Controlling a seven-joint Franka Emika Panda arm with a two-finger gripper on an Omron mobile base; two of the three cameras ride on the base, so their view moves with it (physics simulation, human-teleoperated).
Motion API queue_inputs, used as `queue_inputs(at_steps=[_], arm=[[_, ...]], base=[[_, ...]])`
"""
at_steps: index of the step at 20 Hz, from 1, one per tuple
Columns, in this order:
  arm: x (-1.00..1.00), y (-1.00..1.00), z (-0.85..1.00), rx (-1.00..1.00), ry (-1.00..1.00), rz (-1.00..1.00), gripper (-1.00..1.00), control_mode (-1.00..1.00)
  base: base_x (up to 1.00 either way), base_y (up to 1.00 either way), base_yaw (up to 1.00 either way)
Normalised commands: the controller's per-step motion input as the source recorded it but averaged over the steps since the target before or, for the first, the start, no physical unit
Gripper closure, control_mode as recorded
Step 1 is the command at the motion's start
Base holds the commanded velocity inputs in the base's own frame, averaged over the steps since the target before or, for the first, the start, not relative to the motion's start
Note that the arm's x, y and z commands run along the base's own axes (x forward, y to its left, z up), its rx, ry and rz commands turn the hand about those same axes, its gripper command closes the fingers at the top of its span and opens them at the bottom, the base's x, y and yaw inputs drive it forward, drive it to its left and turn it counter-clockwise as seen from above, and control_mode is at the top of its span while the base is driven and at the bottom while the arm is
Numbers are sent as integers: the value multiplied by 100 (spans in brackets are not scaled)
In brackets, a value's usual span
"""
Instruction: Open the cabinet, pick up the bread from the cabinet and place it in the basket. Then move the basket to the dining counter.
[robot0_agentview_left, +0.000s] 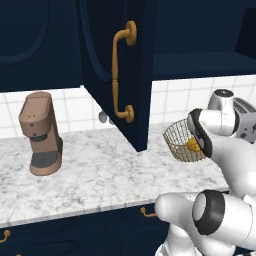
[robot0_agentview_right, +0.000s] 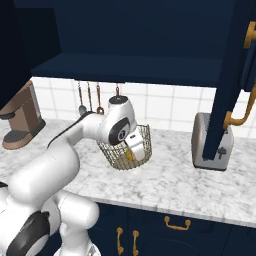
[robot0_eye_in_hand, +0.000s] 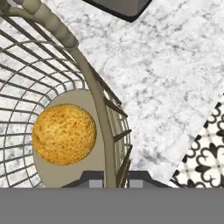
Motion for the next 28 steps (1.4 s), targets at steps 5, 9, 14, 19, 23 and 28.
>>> queue_inputs(at_steps=[5,9,14,19,23,28], arm=[[-49,27,93,-15,0,5,100,-100],[-36,17,65,-5,0,5,100,-100],[-30,18,57,10,0,1,100,-100],[-29,33,29,26,-3,0,100,-100],[-34,12,6,30,-7,0,100,-100],[-35,13,4,21,-15,0,100,-100]], base=[[0,0,0],[0,0,0],[0,0,0],[0,0,0],[0,0,0],[0,0,0]])
